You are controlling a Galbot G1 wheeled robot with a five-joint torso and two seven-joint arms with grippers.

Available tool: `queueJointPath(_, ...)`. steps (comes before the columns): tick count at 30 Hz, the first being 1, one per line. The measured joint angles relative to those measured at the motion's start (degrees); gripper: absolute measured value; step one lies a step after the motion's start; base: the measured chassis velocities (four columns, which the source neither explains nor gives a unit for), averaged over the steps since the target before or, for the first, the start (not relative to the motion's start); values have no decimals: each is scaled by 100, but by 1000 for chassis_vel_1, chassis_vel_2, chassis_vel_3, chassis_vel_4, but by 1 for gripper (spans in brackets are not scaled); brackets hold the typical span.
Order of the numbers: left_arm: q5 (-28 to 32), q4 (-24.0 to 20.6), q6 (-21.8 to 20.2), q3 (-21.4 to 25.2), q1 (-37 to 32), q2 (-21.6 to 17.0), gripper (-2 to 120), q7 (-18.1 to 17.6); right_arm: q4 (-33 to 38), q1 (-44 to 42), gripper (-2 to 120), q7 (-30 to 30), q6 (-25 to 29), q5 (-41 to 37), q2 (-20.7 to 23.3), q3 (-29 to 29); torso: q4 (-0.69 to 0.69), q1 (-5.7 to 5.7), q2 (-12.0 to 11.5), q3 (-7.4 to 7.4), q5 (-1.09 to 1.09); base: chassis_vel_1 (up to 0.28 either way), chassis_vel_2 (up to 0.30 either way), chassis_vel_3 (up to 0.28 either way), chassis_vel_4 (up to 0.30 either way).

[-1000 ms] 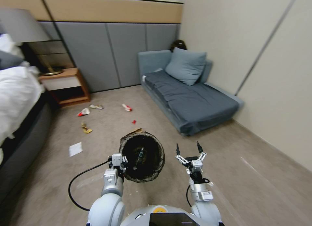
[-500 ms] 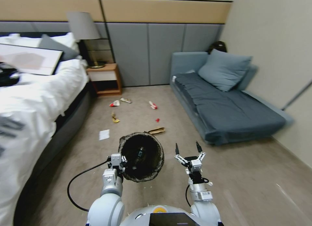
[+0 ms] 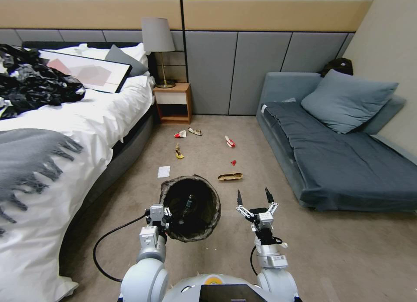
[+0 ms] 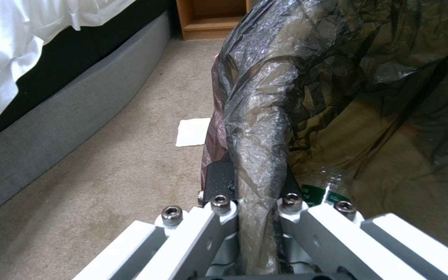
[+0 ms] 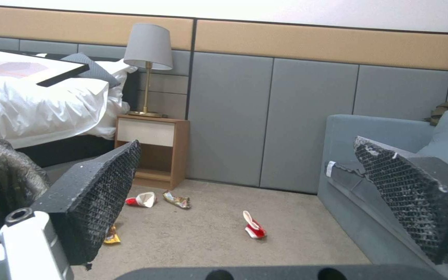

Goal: Pick up the trash bin, then pick up the garbage from the floor and place it into the trash bin.

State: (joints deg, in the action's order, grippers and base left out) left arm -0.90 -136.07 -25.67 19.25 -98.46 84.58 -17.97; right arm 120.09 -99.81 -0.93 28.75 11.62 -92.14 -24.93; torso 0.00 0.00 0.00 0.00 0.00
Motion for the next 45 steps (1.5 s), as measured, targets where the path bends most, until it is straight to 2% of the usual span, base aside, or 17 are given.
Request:
queueJointPath(21, 2, -7, -18, -14, -3, -45, 1, -12, -18, -24, 100, 12, -1, 3, 0, 28, 0, 0, 0, 0, 0, -12, 12, 12, -8)
queueJointPath(29, 2, -11, -27, -11, -1, -44, 1, -25, -36, -24, 100, 10, -1, 8, 0, 28, 1, 0, 0, 0, 1, -158, 181, 174, -169)
queueJointPath(30, 2, -11, -27, -10, 1, -44, 1, -26, -36, -28, 100, 10, 4, 8, 0, 28, 0, 0, 0, 0, -4, -218, 252, 206, -236)
queueJointPath(33, 2, -11, -29, -13, -1, -41, 1, -26, -36, -27, 100, 10, 5, 8, 0, 28, 0, 0, 0, 0, 2, -238, 253, 213, -237)
queueJointPath(36, 2, -11, -31, -16, -1, -39, 1, -28, -38, -26, 100, 10, 6, 8, 0, 29, -2, 0, 0, 0, -5, -255, 248, 250, -272)
queueJointPath(37, 2, -11, -32, -16, -2, -36, 1, -29, -40, -20, 100, 9, 6, 9, 0, 31, 1, 0, 0, 0, 5, -253, 265, 243, -290)
queueJointPath(39, 1, -11, -32, -9, -1, -37, 1, -32, -40, -17, 100, 7, 6, 9, 0, 32, 0, 0, 0, 0, -4, -247, 262, 274, -238)
queueJointPath(41, 1, -12, -33, -13, -3, -37, 1, -31, -42, -17, 100, 7, 6, 8, 0, 33, 0, 0, 0, 0, 3, -244, 256, 262, -231)
queueJointPath(44, 1, -13, -34, -10, -1, -36, 1, -31, -42, -19, 100, 6, 6, 8, 0, 34, -1, 0, 0, 0, -3, -230, 240, 245, -221)
queueJointPath(45, 1, -15, -34, -12, -4, -35, 1, -31, -42, -16, 100, 5, 6, 8, 0, 36, 2, 0, 0, 0, 4, -229, 237, 239, -249)
